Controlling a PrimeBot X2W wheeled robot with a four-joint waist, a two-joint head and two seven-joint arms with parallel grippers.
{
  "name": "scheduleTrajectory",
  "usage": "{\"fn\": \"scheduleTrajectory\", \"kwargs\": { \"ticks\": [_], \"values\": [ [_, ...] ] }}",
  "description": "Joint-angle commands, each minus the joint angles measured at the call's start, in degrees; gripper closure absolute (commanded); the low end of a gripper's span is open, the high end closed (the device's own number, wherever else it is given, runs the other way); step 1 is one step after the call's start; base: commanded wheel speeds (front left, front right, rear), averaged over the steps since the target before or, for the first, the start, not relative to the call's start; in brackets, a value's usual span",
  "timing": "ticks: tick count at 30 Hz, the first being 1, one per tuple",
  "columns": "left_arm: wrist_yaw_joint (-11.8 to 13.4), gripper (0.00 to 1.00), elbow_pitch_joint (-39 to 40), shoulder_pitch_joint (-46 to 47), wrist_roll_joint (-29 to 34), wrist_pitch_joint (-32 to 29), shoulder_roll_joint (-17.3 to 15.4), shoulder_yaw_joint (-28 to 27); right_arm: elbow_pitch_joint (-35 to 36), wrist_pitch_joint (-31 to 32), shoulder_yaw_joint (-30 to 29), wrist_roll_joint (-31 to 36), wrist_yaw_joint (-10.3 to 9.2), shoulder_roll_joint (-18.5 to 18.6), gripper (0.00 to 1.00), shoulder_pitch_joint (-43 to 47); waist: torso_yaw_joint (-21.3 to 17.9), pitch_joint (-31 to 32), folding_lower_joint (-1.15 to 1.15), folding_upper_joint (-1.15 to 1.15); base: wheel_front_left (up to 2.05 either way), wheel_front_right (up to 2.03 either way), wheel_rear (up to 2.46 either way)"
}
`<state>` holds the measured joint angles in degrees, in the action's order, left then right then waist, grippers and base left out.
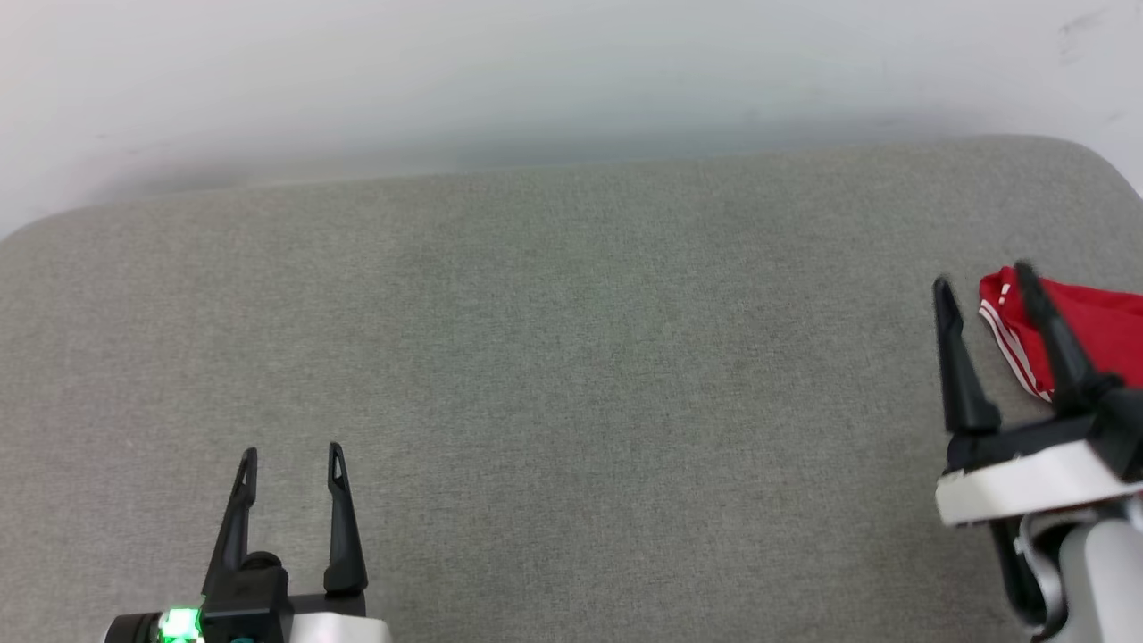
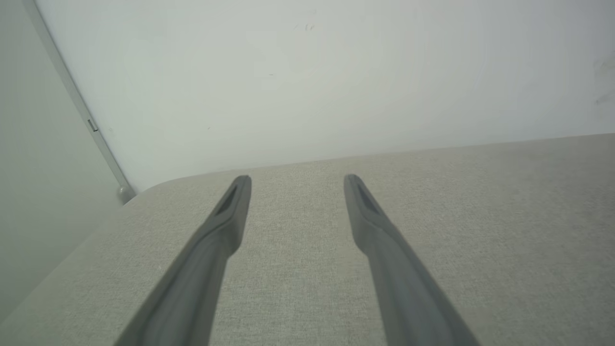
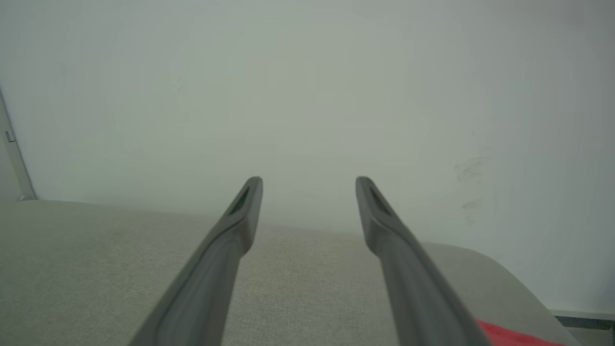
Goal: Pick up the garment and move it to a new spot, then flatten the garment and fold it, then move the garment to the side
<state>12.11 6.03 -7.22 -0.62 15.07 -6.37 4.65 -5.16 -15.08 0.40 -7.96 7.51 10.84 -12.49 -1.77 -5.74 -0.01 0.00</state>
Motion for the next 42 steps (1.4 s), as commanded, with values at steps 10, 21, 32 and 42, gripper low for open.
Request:
{"fn": "scheduleTrajectory", "kwargs": {
  "ticks": [10,21,32,42],
  "values": [
    [-1.39,0.0,-1.68,-2.29,-0.31,0.13,0.13,1.24,1.45,-0.09,-3.39,0.01,-0.04,-6.0,0.0,12.78,1.89,3.4,0.01,0.0,0.0,0.0,0.0],
    [-3.53,0.0,-1.7,-4.6,-1.45,0.13,0.46,0.65,5.74,-0.09,-3.83,-0.22,-0.04,-7.94,0.0,21.08,2.93,6.14,0.01,0.0,0.0,0.0,0.0],
    [-4.47,1.0,-3.29,-4.38,-4.12,-0.26,0.9,0.62,4.04,0.38,-3.4,-2.51,0.0,-7.76,1.0,21.12,3.02,6.35,0.01,0.0,0.0,0.0,0.0],
    [-6.28,1.0,-5.28,-2.1,-15.92,-2.28,0.44,-0.11,2.43,2.49,-3.14,-13.43,0.0,-7.12,1.0,19.13,2.93,6.29,0.01,0.0,0.0,0.0,0.0]
  ]
}}
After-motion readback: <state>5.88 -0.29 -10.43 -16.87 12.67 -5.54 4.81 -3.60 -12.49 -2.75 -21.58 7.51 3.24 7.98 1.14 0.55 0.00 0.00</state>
